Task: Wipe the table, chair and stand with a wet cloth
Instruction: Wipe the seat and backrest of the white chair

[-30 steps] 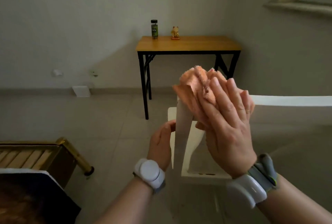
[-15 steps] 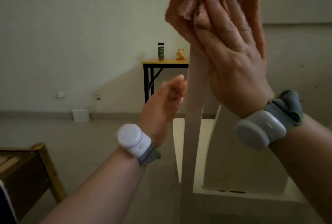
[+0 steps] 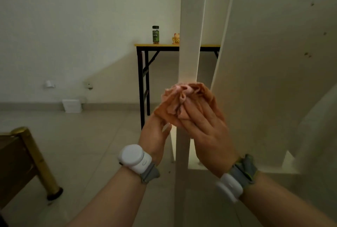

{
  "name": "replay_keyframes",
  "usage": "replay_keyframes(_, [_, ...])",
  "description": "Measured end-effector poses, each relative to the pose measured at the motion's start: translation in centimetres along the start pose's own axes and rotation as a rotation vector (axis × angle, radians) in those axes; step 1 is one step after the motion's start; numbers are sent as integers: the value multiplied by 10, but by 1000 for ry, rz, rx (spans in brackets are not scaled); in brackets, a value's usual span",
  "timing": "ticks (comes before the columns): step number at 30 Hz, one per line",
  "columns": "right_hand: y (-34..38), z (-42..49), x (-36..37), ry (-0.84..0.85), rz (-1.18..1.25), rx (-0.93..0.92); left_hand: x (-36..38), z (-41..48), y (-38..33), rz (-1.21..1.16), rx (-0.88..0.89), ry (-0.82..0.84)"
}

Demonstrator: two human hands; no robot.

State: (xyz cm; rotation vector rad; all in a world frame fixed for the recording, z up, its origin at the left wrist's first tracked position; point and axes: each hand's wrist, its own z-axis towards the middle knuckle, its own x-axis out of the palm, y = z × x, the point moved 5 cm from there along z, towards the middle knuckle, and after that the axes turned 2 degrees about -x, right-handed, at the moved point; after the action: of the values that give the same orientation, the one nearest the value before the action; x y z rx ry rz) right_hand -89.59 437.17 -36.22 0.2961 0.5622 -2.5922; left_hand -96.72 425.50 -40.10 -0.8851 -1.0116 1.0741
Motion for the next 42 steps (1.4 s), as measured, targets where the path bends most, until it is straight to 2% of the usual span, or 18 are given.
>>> replay_keyframes(3, [16,-46,19,126,104,101,-13,-17,42,-100,-127,24])
replay_keyframes(6, [34,-94,37,180,67,74,-19,-35,75,-145,-229,35])
replay_keyframes(9, [46,-131,46,242,77,79,-20,-43,86,-173,-278,35])
replay_keyframes(13, [58,-168,49,407,80,91,-19,-56,89,-128,-306,68])
replay_keyframes(18, [48,-177,36,493,38,118,-20,-69,92,129,-156,94])
replay_keyframes(22, [10,-185,20,472,-50,292,-21,-78,86,316,-2,-24])
replay_keyframes(24, [5,-184,21,535,-124,270,-18,-83,88,422,91,-70])
replay_keyframes(26, [1,-185,22,583,-82,265,-6,-91,90,553,193,-32])
replay_keyframes(29, [-24,-198,-1,585,-92,397,17,-108,94,686,319,107])
replay_keyframes(33, [-69,-221,-42,649,-190,665,25,-109,102,826,318,210])
replay_keyframes(35, [-65,-215,-40,642,-193,720,26,-107,109,899,271,216])
replay_keyframes(39, [-15,-187,1,624,-31,612,50,-112,122,959,236,282])
replay_keyframes(42, [-3,-182,12,701,-26,546,62,-114,128,1024,230,297])
